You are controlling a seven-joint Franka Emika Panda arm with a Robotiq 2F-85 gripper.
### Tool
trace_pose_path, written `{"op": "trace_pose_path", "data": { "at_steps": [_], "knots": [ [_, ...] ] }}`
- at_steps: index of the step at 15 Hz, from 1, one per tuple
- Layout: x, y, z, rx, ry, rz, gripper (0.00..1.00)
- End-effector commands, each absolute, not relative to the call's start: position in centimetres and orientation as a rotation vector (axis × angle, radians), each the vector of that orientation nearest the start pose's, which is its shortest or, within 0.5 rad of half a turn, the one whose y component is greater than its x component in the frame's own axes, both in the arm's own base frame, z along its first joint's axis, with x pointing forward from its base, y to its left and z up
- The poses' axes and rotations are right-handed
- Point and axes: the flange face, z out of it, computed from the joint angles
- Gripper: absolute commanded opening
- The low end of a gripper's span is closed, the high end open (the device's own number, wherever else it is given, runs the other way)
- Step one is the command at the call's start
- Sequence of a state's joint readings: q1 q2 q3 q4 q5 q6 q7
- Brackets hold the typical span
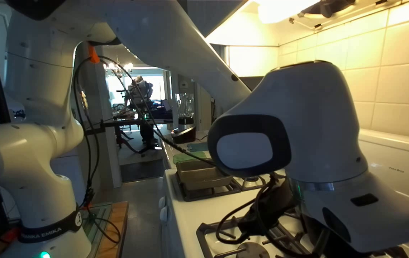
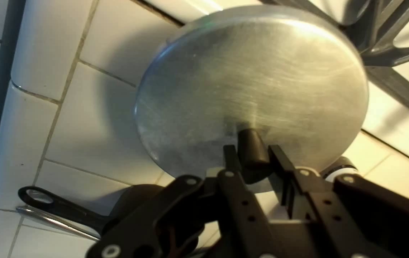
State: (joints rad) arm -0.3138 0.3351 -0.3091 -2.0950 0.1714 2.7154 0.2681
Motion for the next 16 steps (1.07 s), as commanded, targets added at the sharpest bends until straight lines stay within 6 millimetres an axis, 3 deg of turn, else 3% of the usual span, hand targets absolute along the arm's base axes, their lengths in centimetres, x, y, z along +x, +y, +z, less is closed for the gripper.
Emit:
{"op": "trace_pose_path", "data": {
  "at_steps": [1,7,16],
  "knots": [
    [49.8,-37.2,29.3,-2.758,1.551,-0.501,0.06],
    [50.0,-38.5,28.0,-2.773,1.579,-0.492,0.06],
    [50.7,-38.7,26.1,-2.795,1.579,-0.465,0.06]
  ]
}}
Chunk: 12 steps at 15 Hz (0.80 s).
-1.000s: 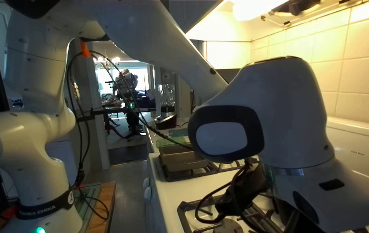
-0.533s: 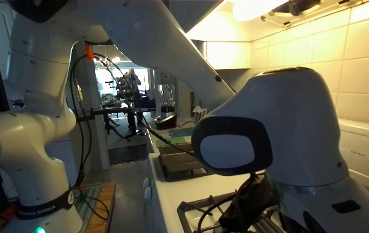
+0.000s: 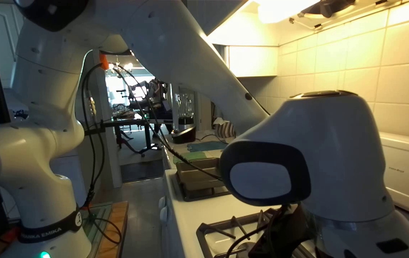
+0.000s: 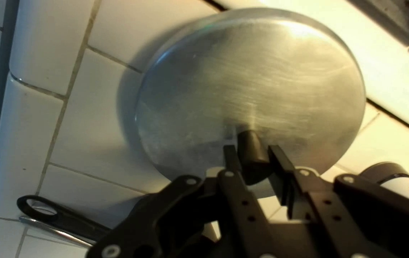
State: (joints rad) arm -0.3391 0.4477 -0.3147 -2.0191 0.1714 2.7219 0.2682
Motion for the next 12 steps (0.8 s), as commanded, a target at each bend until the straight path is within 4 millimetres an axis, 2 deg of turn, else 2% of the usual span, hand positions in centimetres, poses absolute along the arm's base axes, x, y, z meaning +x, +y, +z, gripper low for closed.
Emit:
{"op": "trace_pose_path", "data": {
  "at_steps": [1,8,9,10,12],
  "knots": [
    [50.82,-38.75,26.0,-2.802,1.583,-0.469,0.06],
    [51.37,-38.68,25.47,-2.816,1.573,-0.483,0.06],
    [51.43,-38.66,25.47,-2.817,1.572,-0.483,0.36],
    [51.52,-38.64,25.51,-2.824,1.568,-0.488,0.52],
    [51.6,-38.55,25.45,-2.826,1.564,-0.484,0.64]
  ]
}}
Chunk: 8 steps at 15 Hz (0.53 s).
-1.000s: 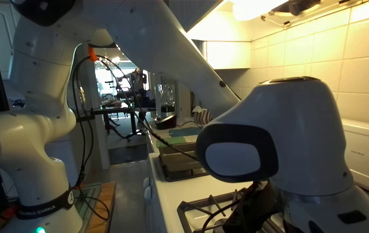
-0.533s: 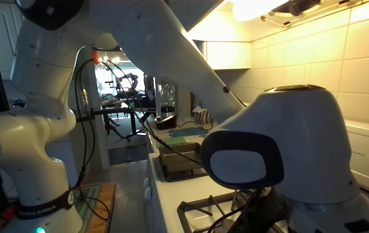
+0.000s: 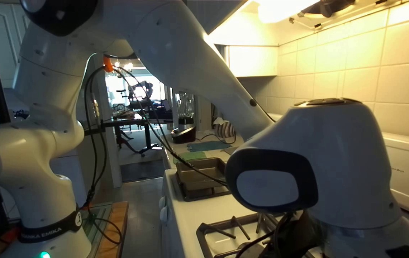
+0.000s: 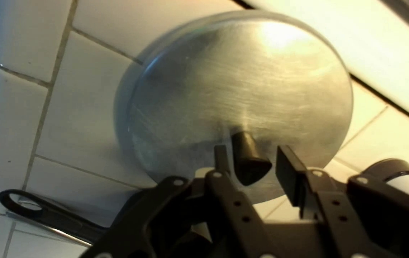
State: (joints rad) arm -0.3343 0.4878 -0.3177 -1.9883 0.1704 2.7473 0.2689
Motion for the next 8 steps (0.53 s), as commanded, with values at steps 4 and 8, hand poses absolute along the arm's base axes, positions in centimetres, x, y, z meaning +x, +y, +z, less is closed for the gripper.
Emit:
{"op": "trace_pose_path", "data": {
  "at_steps": [4,8],
  "knots": [
    [51.8,-37.9,26.3,-2.814,1.542,-0.502,0.92],
    [52.7,-36.0,28.5,-2.805,1.462,-0.522,1.0]
  ]
}}
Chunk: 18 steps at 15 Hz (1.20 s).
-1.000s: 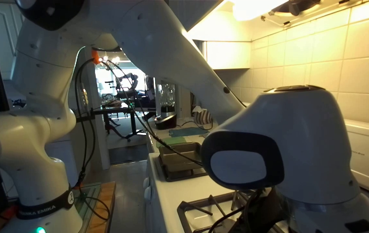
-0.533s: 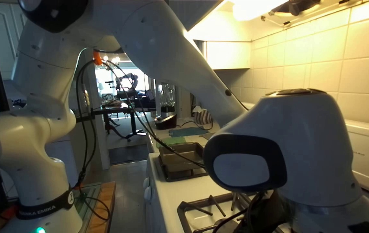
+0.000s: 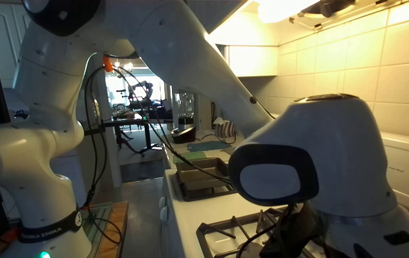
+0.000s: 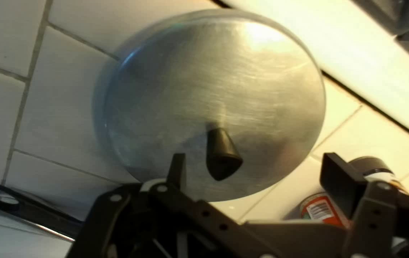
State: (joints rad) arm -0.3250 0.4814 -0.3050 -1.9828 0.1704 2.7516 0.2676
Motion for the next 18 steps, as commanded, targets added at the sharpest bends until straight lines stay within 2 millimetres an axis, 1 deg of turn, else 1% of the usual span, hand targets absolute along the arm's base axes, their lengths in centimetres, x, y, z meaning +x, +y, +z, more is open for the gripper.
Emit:
{"op": "trace_pose_path", "data": {
  "at_steps": [1,3,4,6,8,11,13,14,15,16,18],
  "knots": [
    [53.3,-35.4,29.3,-2.799,1.437,-0.537,1.0],
    [54.6,-33.5,31.3,-2.802,1.341,-0.581,1.0],
    [55.7,-32.3,32.0,-2.814,1.29,-0.613,1.0],
    [57.8,-29.6,33.5,-2.844,1.168,-0.644,1.0],
    [60.0,-26.6,34.5,-2.858,1.044,-0.661,1.0],
    [63.0,-22.4,34.7,-2.867,0.888,-0.642,1.0],
    [64.5,-19.9,34.2,-2.875,0.811,-0.604,1.0],
    [64.9,-18.9,34.0,-2.882,0.781,-0.585,1.0],
    [65.4,-18.0,33.2,-2.889,0.76,-0.567,1.0],
    [65.7,-17.4,32.9,-2.896,0.744,-0.545,1.0],
    [66.1,-16.4,31.5,-2.9,0.737,-0.521,1.0]
  ]
}}
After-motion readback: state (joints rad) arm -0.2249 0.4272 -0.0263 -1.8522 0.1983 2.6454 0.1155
